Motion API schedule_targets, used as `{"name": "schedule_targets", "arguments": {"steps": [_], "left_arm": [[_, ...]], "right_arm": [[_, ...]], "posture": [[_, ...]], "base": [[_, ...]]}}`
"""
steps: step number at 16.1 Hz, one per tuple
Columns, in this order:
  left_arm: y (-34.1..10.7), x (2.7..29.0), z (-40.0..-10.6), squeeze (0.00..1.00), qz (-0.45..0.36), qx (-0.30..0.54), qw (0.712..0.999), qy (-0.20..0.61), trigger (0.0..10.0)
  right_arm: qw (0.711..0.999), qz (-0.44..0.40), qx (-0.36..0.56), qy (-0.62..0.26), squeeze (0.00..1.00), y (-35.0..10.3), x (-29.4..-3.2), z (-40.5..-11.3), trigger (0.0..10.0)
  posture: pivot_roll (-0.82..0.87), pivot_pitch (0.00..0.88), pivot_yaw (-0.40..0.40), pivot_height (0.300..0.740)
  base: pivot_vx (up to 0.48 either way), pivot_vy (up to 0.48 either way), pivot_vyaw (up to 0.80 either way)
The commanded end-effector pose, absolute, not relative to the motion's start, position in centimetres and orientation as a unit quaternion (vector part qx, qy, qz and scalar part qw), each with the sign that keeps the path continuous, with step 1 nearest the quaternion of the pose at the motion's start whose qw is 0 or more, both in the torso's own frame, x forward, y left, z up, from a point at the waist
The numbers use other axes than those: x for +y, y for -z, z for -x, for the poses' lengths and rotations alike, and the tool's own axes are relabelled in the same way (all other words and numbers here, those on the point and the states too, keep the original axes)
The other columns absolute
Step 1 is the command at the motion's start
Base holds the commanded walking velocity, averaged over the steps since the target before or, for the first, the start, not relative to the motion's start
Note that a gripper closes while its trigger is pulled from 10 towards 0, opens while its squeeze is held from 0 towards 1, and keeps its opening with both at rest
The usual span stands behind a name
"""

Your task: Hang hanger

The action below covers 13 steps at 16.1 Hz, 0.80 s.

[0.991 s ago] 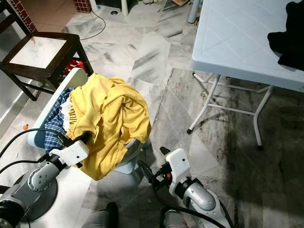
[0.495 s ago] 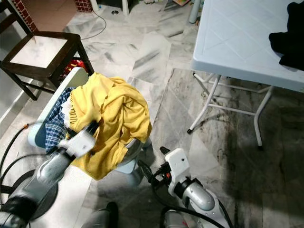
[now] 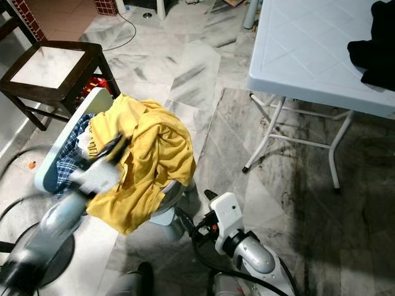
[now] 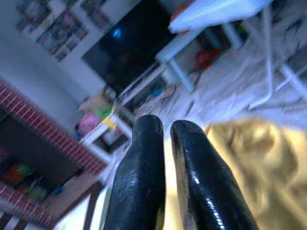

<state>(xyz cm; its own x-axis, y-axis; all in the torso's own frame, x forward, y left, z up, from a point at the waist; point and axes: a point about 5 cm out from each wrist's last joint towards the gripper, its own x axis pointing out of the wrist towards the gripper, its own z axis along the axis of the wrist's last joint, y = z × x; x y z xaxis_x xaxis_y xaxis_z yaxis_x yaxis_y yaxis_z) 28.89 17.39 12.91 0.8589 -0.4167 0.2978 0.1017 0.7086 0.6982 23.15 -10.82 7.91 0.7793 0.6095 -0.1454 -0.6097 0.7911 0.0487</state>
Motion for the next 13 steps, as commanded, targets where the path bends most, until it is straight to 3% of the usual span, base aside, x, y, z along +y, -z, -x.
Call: {"name": "schedule_targets", "arguments": {"steps": [1,7,11,13], "left_arm": [[-11.7,18.5,-27.7,1.00,-0.366,-0.195,0.900,0.134,10.0],[-6.9,20.7,-23.6,1.00,-0.415,-0.107,0.890,0.153,10.0],[-5.1,22.4,-23.4,1.00,-0.451,-0.055,0.880,0.138,10.0],[-4.1,22.4,-23.6,1.00,-0.482,-0.044,0.861,0.158,10.0]], "right_arm": [[0.941,-0.002,0.087,-0.326,0.00,-7.4,-10.6,-22.8,10.0],[0.939,-0.007,0.088,-0.333,0.00,-7.2,-10.0,-22.9,10.0],[0.938,-0.009,0.089,-0.335,0.00,-7.0,-9.8,-22.9,10.0],[0.938,-0.008,0.087,-0.334,0.00,-7.1,-9.7,-23.0,10.0]], "posture": [[0.01,0.289,0.019,0.740],[0.04,0.302,0.028,0.740],[0.04,0.296,0.035,0.740],[0.03,0.295,0.036,0.740]], "base": [[0.000,0.000,0.00],[0.000,0.000,0.00],[0.000,0.000,0.00],[0.000,0.000,0.00]]}}
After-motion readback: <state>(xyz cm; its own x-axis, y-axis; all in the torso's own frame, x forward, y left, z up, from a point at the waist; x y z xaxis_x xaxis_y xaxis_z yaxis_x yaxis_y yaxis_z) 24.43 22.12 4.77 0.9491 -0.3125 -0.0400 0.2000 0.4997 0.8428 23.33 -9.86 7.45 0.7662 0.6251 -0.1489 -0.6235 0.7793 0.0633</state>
